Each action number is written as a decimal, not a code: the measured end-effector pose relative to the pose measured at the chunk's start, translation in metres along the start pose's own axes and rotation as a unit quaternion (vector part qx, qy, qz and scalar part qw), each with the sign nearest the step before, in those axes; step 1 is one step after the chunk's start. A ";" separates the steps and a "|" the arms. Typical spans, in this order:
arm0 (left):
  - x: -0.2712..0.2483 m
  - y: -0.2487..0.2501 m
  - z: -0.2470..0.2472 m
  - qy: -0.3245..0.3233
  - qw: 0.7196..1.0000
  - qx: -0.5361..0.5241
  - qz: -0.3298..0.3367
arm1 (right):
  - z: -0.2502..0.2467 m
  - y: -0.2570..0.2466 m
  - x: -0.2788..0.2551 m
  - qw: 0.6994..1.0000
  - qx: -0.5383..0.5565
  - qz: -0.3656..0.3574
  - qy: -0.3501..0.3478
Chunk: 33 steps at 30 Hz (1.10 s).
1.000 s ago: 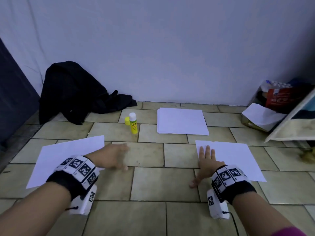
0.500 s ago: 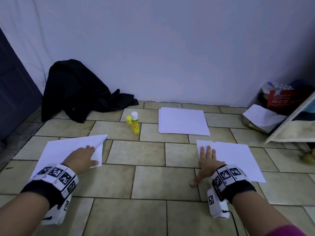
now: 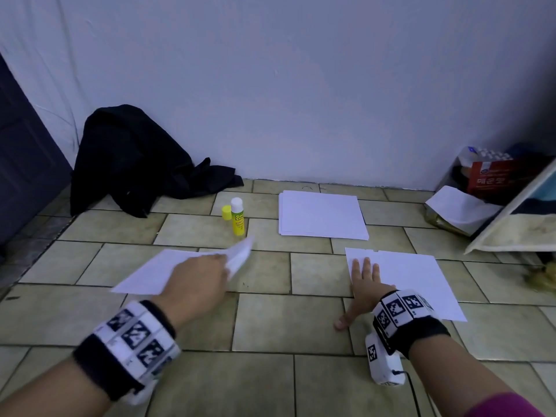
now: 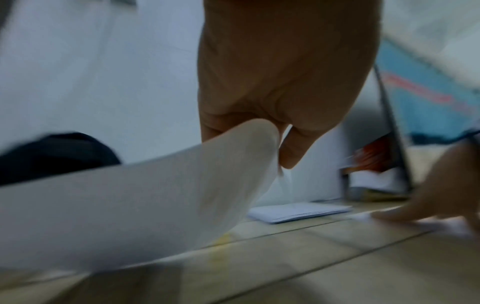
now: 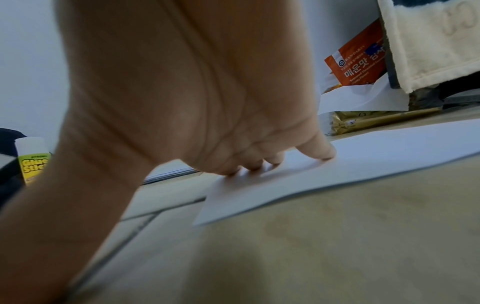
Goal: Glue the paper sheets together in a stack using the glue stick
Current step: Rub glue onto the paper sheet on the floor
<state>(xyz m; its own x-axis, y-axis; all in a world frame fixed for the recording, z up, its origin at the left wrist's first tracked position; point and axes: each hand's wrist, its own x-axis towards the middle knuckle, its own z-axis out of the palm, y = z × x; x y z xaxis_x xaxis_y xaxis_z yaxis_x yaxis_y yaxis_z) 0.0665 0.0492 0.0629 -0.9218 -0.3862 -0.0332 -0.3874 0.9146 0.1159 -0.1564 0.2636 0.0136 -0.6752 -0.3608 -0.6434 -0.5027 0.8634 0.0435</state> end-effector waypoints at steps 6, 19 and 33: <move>0.038 0.082 0.038 -0.153 0.988 -0.017 0.001 | 0.002 0.000 0.001 1.000 0.002 -0.005 0.015; 0.056 0.041 0.057 -0.216 0.971 -0.031 0.096 | -0.015 0.011 0.015 0.993 0.057 -0.025 0.096; 0.059 0.027 0.065 -0.295 0.953 0.046 0.045 | -0.091 -0.118 0.026 0.915 0.235 -0.280 0.168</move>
<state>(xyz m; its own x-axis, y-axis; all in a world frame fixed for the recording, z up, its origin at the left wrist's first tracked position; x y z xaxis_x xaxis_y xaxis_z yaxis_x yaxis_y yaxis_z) 0.0009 0.0590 -0.0003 -0.7887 -0.1960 -0.5827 -0.2812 0.9579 0.0584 -0.1641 0.1198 0.0612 -0.5501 -0.8135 -0.1888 -0.5866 0.5373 -0.6060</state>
